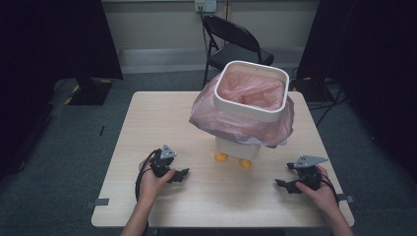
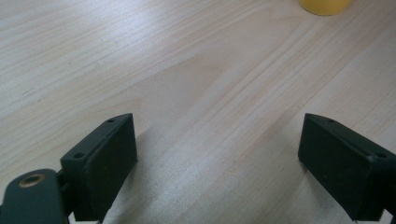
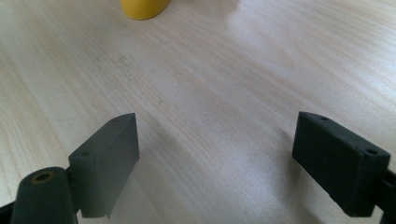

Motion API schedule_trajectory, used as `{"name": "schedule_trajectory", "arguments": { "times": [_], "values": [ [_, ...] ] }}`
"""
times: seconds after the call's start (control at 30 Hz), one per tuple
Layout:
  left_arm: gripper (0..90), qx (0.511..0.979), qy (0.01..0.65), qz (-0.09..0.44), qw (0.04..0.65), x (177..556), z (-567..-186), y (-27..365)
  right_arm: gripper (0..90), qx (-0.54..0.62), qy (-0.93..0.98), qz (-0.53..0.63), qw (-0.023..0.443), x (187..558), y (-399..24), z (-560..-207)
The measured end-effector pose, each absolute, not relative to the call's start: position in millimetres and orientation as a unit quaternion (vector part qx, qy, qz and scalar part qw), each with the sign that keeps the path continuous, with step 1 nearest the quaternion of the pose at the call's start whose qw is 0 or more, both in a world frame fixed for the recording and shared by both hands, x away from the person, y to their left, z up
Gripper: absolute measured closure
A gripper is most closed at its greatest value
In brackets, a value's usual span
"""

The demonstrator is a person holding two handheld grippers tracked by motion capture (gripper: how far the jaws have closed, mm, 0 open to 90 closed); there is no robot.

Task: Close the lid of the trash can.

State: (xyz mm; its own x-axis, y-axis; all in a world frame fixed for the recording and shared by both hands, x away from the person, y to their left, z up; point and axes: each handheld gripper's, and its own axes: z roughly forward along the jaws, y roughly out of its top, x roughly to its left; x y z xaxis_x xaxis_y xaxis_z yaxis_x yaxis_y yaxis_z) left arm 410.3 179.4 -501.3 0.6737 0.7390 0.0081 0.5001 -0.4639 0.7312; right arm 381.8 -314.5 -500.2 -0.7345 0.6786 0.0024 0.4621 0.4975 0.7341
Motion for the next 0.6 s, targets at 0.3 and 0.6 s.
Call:
{"name": "schedule_trajectory", "arguments": {
  "times": [0.3,0.6],
  "values": [
    [10.7,0.84,0.368,0.165,0.362,410.1,-501.1,179.6,14.0,0.334,0.853,0.374,0.146,381.6,-314.4,-500.2],
    [10.7,0.84,0.369,0.165,0.362,409.8,-501.2,179.5,14.0,0.334,0.853,0.374,0.146,381.6,-314.4,-500.2]
  ]
}}
